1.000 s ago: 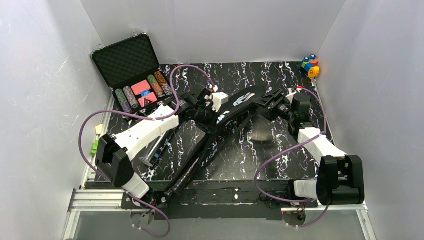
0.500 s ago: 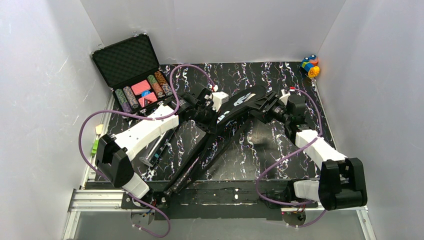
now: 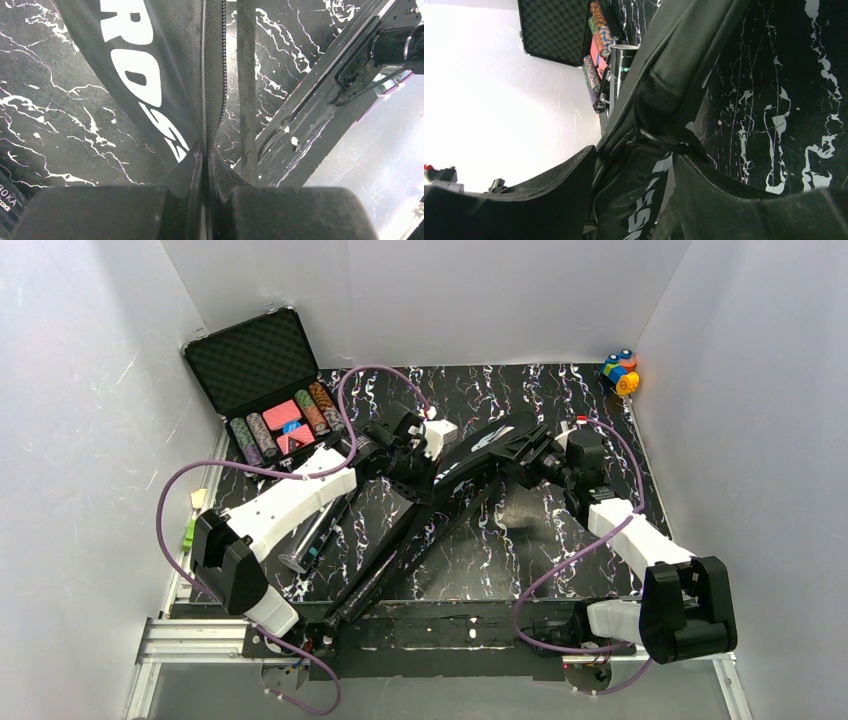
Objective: Pack up the badminton gear
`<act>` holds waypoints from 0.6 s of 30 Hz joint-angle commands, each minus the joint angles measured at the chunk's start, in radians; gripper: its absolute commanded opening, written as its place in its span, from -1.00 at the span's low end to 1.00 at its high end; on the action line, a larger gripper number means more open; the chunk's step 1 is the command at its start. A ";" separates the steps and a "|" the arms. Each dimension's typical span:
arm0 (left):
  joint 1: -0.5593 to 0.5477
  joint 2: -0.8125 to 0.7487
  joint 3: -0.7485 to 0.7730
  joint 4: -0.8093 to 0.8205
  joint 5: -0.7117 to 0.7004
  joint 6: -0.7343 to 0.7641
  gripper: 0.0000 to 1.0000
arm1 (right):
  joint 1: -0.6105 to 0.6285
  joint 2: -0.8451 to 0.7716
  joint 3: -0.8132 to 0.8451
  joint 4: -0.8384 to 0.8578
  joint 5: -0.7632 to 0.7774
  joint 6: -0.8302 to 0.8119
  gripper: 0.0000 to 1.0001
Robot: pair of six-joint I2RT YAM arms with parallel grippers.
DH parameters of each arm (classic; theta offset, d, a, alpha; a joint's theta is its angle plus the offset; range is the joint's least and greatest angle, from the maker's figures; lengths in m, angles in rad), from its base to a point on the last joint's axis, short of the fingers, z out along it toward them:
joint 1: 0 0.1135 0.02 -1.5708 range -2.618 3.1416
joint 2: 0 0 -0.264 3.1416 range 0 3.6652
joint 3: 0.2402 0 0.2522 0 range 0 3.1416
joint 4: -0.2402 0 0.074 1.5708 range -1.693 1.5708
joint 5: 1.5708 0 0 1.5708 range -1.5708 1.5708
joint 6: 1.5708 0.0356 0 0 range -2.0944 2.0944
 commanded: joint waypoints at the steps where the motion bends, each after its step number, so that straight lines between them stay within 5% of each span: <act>1: 0.013 -0.064 0.077 0.019 0.059 0.020 -1.00 | 0.006 0.012 0.047 0.022 0.030 -0.015 0.30; 18: 0.029 -0.087 0.064 0.009 0.108 0.027 -1.00 | -0.018 -0.041 0.036 0.048 0.054 -0.037 0.17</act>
